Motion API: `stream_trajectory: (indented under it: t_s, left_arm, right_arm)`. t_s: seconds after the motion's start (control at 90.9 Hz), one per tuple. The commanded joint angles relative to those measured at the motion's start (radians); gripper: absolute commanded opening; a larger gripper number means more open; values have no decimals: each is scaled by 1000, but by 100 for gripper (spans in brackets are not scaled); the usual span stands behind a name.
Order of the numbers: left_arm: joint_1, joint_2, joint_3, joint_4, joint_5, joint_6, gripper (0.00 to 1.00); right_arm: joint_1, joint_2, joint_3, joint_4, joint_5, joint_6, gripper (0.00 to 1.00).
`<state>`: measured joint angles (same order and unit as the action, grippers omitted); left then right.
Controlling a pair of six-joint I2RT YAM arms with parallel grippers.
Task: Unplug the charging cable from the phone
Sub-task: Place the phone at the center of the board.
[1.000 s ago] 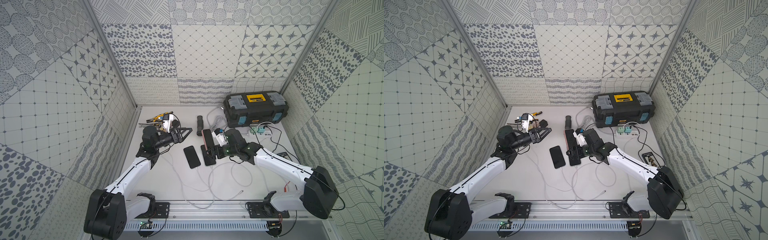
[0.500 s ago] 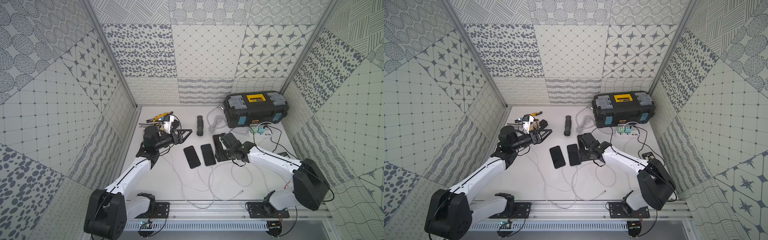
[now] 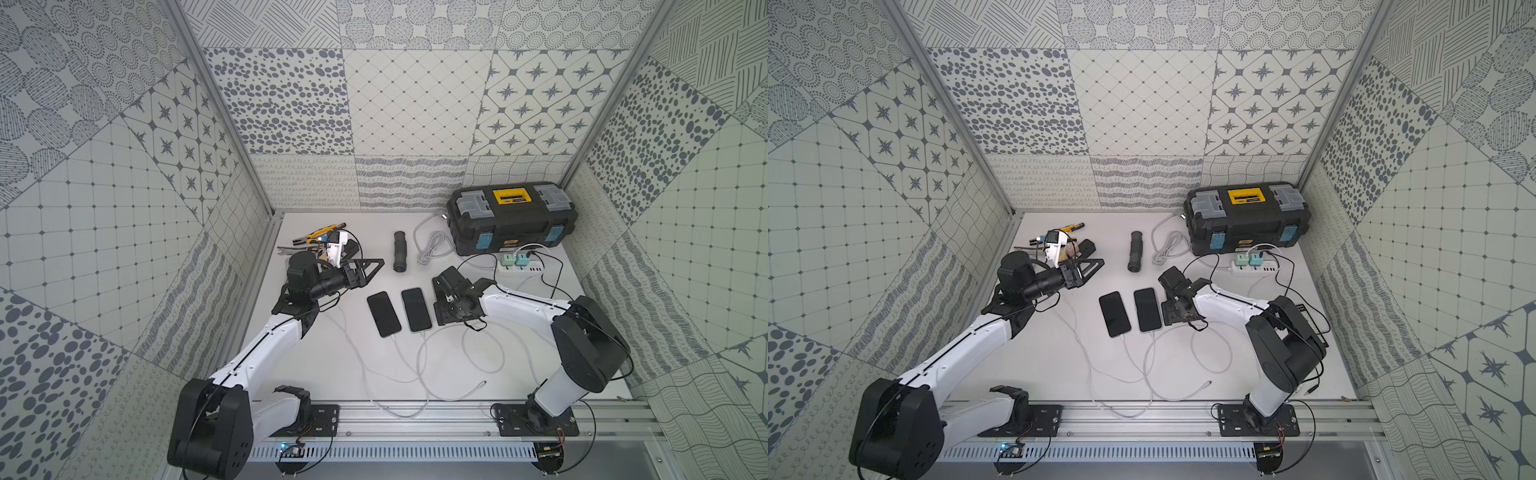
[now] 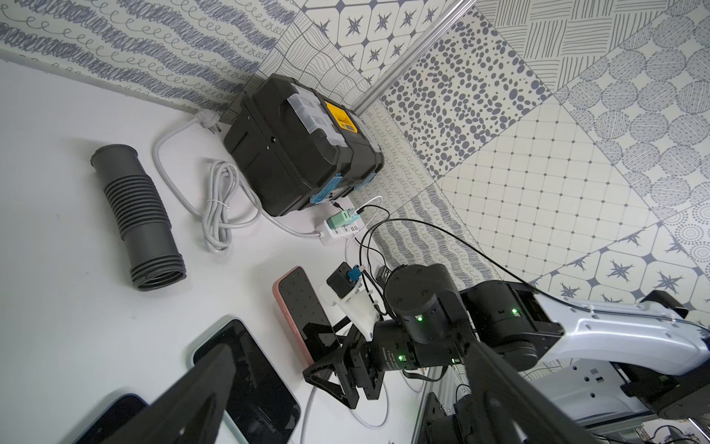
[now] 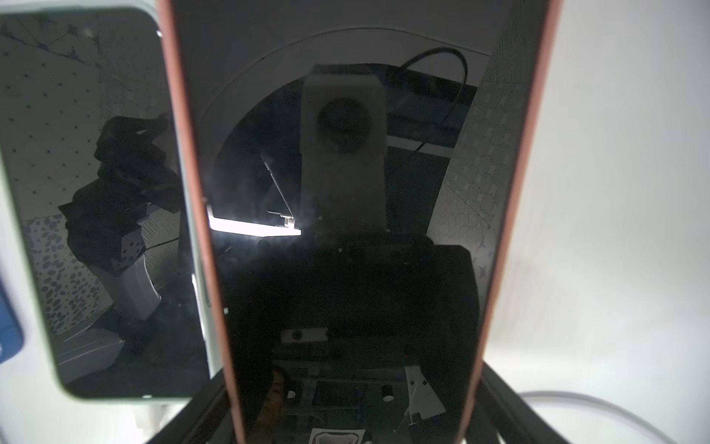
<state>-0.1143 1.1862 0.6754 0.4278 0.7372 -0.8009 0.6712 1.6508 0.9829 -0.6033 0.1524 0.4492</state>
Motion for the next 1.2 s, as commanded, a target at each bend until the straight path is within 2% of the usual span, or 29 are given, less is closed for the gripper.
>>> stream_trajectory:
  t_s: [0.0, 0.319, 0.891, 1.189]
  left_arm:
    - [-2, -2, 13, 7, 8, 28, 98]
    - [-2, -1, 16, 8, 8, 29, 98]
    - [-2, -12, 13, 4, 7, 32, 98]
    - [-2, -23, 13, -11, -9, 39, 98]
  right_arm:
    - [-7, 16, 39, 27, 21, 16, 49]
    - [-10, 51, 41, 13, 22, 19, 56]
    - [-10, 39, 67, -8, 36, 21, 89]
    - [7, -11, 104, -30, 23, 22, 90]
